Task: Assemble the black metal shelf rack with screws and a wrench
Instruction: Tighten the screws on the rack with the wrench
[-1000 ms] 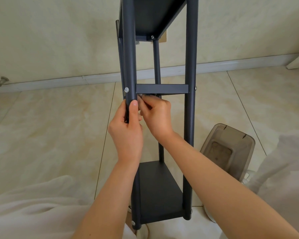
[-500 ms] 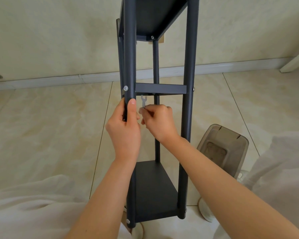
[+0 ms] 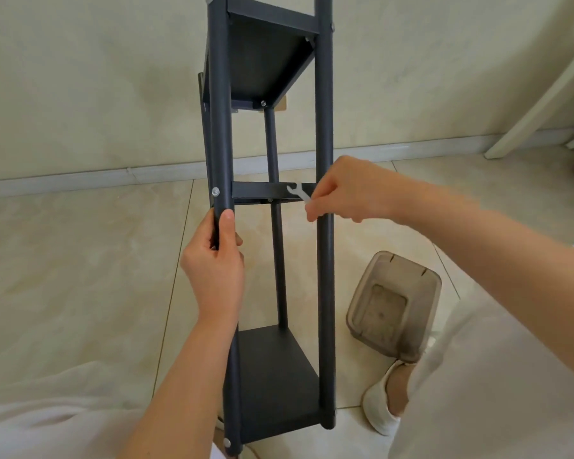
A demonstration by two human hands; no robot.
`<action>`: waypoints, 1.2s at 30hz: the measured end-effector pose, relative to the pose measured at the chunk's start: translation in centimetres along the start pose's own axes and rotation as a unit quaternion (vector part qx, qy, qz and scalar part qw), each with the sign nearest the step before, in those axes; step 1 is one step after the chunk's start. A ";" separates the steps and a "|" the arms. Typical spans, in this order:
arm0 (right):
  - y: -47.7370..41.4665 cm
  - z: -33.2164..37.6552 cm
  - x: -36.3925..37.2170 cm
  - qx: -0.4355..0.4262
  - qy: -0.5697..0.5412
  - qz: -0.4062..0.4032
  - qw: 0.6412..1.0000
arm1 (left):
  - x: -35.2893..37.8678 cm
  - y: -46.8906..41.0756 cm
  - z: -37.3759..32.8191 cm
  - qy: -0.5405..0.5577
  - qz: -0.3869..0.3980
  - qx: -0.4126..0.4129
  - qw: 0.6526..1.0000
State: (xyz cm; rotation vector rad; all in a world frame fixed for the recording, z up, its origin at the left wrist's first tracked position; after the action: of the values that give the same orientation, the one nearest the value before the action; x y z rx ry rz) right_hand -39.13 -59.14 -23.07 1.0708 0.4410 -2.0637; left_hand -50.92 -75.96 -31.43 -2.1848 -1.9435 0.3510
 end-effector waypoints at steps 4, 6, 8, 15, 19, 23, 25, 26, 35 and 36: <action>-2.1 -2.9 -2.4 0.067 -0.076 -0.053 0.993 | -0.3 0.0 0.0 0.007 0.008 0.001 1.000; -2.9 -4.5 -2.6 0.103 -0.116 -0.065 0.986 | -0.5 -0.1 -0.1 0.008 0.010 0.003 1.000; -3.5 -5.2 -2.2 0.125 -0.178 -0.039 0.975 | -0.6 -0.3 -0.2 -0.002 0.007 0.011 1.000; -5.2 -4.3 -1.7 0.106 -0.358 -0.009 0.928 | -1.1 -0.1 0.0 -0.017 -0.002 0.022 1.000; -5.6 -3.9 -1.9 0.104 -0.407 -0.045 0.906 | -1.2 0.1 0.1 -0.016 0.001 0.024 1.000; -5.5 -3.2 -1.5 0.088 -0.411 -0.061 0.905 | -1.8 -0.7 0.9 -0.029 -0.020 0.024 0.999; -5.3 -2.6 -1.3 0.067 -0.405 -0.060 0.910 | -2.1 -1.2 1.3 -0.034 -0.026 0.021 0.999; -5.2 -2.2 -1.3 0.056 -0.403 -0.058 0.912 | -2.1 -1.3 1.5 -0.035 -0.032 0.016 0.999; -4.6 -0.3 -2.1 0.002 -0.394 -0.051 0.918 | -1.4 -1.5 3.0 -0.028 -0.043 -0.024 0.998; -4.5 -0.1 -2.3 -0.004 -0.394 -0.049 0.918 | -1.3 -1.4 3.1 -0.028 -0.041 -0.027 0.998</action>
State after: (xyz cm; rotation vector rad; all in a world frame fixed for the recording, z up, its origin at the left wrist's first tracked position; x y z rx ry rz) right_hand -41.64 -55.06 -21.50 0.1443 0.0863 -2.3625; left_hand -53.36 -77.09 -33.87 -2.1418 -2.0876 0.3538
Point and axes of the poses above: each hand's wrist, its own y-axis away from the middle knuckle, its own x-axis out of the palm, z = x × y, the point moved 6 cm from there along -y, towards the middle knuckle, and after that the axes turned 15 degrees about -z, right-handed, at the moved point
